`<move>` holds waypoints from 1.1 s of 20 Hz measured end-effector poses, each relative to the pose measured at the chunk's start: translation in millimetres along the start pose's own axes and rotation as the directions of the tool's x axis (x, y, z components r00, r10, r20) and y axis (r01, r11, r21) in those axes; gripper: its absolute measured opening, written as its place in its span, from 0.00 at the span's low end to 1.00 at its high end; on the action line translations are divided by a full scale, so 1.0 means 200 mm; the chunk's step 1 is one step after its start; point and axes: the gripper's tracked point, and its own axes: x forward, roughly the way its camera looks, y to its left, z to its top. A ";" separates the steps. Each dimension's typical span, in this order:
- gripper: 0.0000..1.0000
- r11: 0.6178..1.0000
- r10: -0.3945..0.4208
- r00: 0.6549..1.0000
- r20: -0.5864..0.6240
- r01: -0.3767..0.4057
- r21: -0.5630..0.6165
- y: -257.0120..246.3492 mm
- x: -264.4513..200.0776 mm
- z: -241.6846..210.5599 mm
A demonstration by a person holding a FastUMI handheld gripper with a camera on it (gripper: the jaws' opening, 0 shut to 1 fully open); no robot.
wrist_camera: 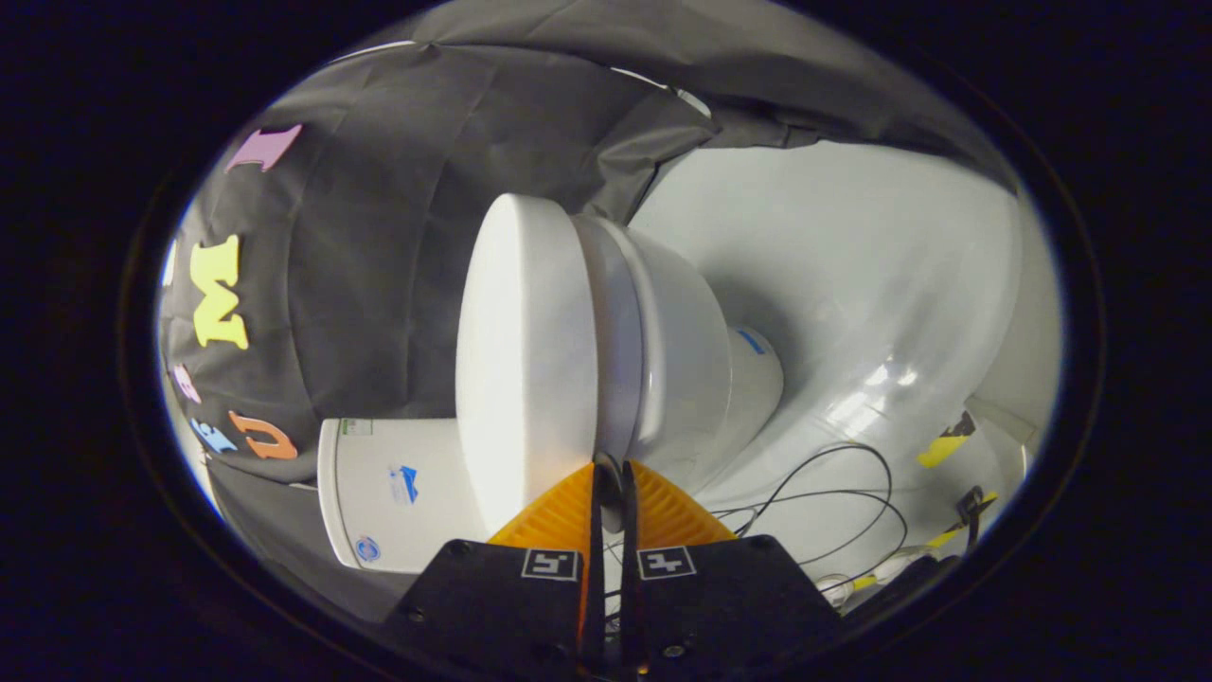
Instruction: Open the toilet lid.
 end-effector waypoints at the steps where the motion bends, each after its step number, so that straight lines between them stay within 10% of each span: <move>1: 0.10 1.000 -0.005 1.000 0.007 0.005 -0.012 0.00 0.00 0.01; 22: 0.04 0.986 0.072 0.996 0.057 -0.063 -0.152 0.26 -0.17 0.01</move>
